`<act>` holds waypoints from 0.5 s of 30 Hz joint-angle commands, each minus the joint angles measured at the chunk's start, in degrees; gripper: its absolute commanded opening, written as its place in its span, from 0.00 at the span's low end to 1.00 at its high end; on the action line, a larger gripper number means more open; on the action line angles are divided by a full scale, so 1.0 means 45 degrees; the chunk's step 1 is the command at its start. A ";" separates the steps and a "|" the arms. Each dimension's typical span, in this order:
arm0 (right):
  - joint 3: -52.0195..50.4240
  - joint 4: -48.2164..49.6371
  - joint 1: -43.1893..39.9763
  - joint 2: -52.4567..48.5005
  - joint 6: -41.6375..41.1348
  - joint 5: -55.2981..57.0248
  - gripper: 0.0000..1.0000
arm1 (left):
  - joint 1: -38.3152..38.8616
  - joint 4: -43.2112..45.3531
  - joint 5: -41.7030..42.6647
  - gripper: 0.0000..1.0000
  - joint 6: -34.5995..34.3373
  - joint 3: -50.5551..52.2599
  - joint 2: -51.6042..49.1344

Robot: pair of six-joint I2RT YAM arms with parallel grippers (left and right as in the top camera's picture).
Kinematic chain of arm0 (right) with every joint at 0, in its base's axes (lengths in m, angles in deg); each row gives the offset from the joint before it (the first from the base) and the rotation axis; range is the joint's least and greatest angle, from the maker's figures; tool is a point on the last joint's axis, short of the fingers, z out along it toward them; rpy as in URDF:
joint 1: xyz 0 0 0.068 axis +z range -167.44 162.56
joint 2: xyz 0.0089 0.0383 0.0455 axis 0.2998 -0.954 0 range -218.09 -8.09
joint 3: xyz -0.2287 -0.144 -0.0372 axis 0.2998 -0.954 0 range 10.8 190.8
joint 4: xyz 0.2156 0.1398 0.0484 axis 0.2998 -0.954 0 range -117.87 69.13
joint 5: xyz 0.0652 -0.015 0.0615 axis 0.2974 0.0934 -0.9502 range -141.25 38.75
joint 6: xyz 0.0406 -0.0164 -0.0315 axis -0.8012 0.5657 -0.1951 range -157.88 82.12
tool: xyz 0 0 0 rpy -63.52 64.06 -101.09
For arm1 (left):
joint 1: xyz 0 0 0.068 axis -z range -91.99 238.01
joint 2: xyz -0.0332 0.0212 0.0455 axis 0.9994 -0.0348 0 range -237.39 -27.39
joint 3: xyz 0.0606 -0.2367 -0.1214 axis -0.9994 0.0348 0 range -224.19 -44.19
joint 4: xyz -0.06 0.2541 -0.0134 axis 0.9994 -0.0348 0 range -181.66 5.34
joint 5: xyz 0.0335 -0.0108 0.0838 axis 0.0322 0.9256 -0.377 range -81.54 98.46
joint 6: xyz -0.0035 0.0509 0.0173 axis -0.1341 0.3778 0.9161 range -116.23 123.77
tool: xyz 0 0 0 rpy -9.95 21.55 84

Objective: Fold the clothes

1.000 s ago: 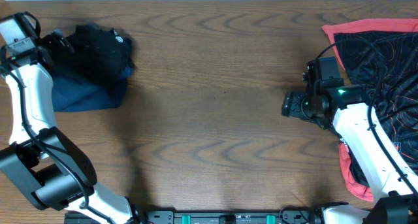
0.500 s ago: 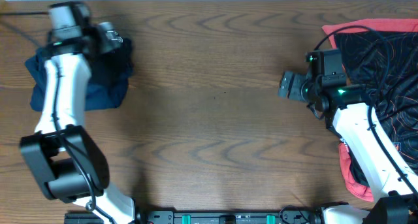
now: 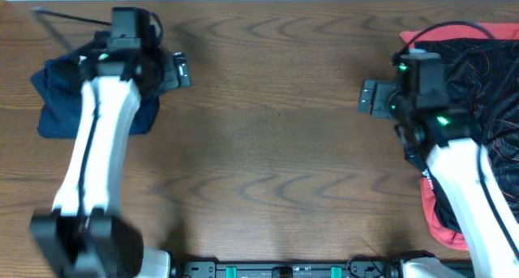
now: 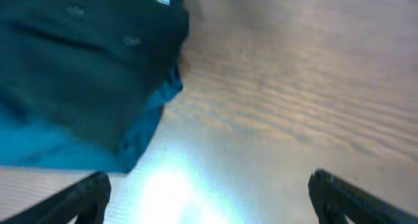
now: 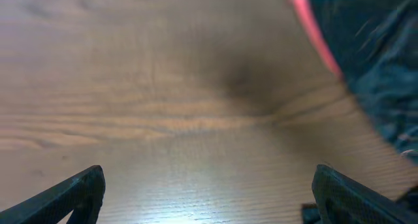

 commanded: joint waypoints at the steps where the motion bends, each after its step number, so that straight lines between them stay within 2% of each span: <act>1: 0.0491 -0.0437 -0.0083 0.1783 -0.0083 0.0753 0.99 | 0.0073 -0.0782 -0.0097 0.98 -0.0291 -0.0199 0.1807; 7: 0.0379 -0.1647 -0.0058 0.4206 -0.0316 0.1734 0.99 | 0.0442 -0.1715 -0.0214 0.98 -0.0282 0.0646 0.4430; 11: -0.0282 -0.1690 -0.0058 0.5712 -0.0325 0.1817 0.99 | 0.0801 -0.0787 -0.0826 0.98 -0.0287 0.2395 0.6756; 15: -0.1239 -0.1705 -0.0058 0.7184 -0.0364 0.1875 0.94 | 0.0952 0.0330 -0.0816 0.98 -0.0282 0.4386 0.8986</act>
